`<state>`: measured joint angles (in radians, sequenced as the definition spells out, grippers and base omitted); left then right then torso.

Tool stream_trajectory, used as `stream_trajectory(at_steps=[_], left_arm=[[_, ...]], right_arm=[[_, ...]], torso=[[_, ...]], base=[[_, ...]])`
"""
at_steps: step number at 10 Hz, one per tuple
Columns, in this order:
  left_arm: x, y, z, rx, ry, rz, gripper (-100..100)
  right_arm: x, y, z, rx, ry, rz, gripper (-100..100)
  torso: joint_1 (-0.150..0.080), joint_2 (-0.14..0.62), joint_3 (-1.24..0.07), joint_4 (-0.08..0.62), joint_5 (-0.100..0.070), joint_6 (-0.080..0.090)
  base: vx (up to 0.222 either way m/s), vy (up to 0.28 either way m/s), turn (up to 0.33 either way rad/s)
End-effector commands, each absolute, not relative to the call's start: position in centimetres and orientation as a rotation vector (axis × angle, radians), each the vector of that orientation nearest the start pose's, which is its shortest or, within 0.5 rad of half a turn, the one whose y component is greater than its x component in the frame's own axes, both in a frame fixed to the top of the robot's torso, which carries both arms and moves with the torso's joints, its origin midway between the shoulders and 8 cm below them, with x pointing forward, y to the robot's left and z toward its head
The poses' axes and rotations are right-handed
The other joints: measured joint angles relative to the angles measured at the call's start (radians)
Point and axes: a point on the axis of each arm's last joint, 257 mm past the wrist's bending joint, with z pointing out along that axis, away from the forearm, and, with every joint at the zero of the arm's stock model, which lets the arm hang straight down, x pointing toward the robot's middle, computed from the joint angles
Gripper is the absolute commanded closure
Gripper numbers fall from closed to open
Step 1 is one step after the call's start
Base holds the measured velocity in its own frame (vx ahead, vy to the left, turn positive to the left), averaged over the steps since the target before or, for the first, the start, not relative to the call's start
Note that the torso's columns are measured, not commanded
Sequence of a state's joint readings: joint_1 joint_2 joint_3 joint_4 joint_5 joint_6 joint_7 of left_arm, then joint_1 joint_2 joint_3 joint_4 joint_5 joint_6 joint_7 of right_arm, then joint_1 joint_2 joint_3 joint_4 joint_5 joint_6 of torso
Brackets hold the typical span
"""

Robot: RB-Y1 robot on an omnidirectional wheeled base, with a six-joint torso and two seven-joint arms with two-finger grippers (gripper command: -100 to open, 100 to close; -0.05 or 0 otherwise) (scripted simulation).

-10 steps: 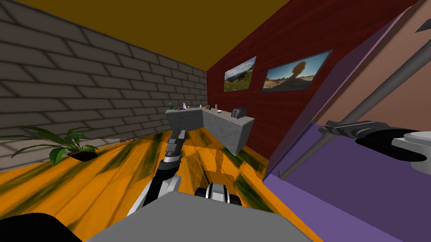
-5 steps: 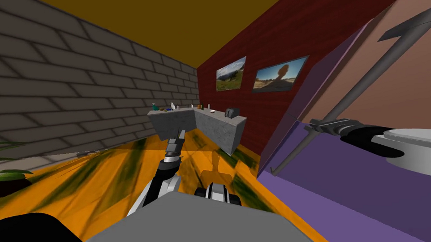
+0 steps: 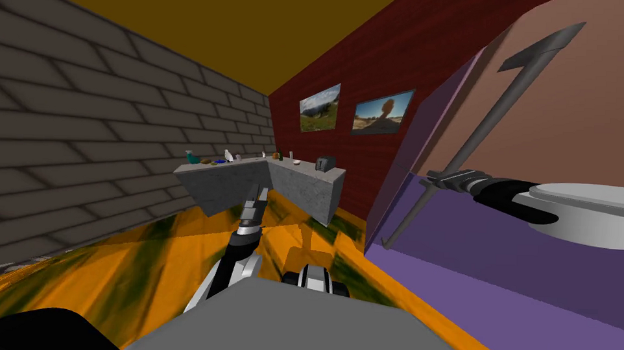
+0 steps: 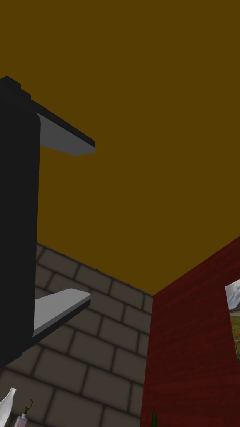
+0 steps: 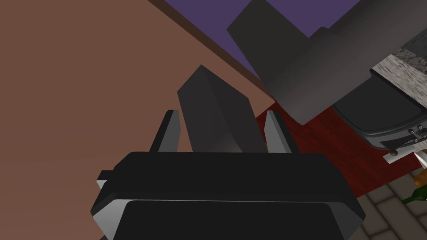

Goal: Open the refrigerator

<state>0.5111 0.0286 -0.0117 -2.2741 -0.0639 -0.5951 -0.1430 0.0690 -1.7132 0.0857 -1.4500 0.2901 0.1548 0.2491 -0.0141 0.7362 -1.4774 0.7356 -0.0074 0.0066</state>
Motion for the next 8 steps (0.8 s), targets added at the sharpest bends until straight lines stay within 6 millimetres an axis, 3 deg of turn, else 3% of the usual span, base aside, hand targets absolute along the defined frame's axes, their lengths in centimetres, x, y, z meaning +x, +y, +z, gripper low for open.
stream_trajectory(at_steps=[1, 2, 3, 5, 6, 7, 8], left_arm=[[33.0, 26.2, 3.5, -0.480, 0.647, -1.158, 0], [33.0, 26.2, 3.5, -0.480, 0.647, -1.158, 0], [33.0, 26.2, 3.5, -0.480, 0.647, -1.158, 0], [33.0, 26.1, 3.5, -0.480, 0.647, -1.158, 0], [33.0, 26.1, 3.5, -0.479, 0.647, -1.159, 0], [33.0, 26.2, 3.5, -0.480, 0.647, -1.158, 0], [33.0, 26.1, 3.5, -0.480, 0.647, -1.158, 0]], right_arm=[[53.0, -59.5, 6.5, -0.430, 1.627, -0.697, 100], [53.5, -56.8, 7.0, -0.478, 1.597, -0.660, 100], [53.7, -55.6, 6.8, -0.495, 1.592, -0.639, 100], [53.7, -55.6, 6.8, -0.495, 1.592, -0.639, 100], [54.1, -52.8, 7.3, -0.545, 1.558, -0.601, 100], [54.1, -51.7, 7.2, -0.560, 1.553, -0.584, 100], [54.3, -48.6, 7.8, -0.613, 1.514, -0.543, 100]], torso=[[0.005, -0.001, 0.000, -0.002, -0.001, -0.003], [0.006, 0.000, 0.000, -0.003, 0.000, -0.006], [0.007, -0.002, -0.001, -0.001, 0.002, -0.006], [0.005, 0.002, 0.002, -0.002, 0.000, -0.006], [0.005, 0.003, 0.003, -0.001, 0.000, -0.006], [0.011, -0.003, -0.001, 0.000, 0.004, -0.005], [0.012, -0.004, -0.002, -0.001, 0.005, -0.004]], base=[[0.178, 0.066, -0.382], [0.193, 0.037, -0.421], [0.150, 0.036, -0.409], [0.025, 0.017, -0.146], [0.115, 0.046, -0.299], [0.141, 0.061, -0.398], [0.178, 0.101, -0.403]])
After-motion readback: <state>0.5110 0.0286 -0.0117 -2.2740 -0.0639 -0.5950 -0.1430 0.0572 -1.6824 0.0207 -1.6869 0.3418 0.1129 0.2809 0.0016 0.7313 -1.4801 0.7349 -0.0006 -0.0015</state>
